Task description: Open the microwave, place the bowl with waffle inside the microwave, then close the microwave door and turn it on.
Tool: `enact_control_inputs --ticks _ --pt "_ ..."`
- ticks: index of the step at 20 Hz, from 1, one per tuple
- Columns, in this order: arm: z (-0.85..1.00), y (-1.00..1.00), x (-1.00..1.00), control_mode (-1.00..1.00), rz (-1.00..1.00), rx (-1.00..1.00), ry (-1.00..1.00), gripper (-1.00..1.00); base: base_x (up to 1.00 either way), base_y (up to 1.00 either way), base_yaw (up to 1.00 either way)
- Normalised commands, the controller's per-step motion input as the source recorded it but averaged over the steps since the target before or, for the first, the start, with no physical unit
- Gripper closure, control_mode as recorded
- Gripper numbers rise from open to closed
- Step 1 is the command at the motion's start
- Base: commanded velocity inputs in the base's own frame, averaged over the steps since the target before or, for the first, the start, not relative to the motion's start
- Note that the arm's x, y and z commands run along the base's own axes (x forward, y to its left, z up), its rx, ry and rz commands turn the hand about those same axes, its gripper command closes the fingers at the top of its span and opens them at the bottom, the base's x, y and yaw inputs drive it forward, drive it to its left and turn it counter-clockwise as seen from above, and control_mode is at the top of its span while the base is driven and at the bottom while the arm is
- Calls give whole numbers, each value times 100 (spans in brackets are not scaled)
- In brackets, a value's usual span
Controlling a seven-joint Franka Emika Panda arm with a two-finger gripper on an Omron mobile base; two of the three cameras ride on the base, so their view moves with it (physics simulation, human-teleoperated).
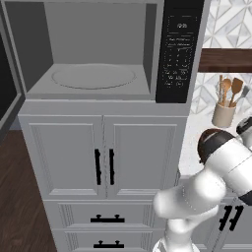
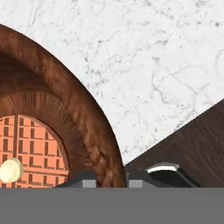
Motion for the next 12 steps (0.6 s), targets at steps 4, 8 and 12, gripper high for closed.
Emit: enact_control_inputs --ticks 4,8,12 --pt "69 0 -93 -100 -8 19 -34 100 0 0 0" --pt "67 0 -100 -100 -8 20 -35 100 0 0 0" --pt "70 6 -100 -100 -5 15 -31 100 0 0 0"
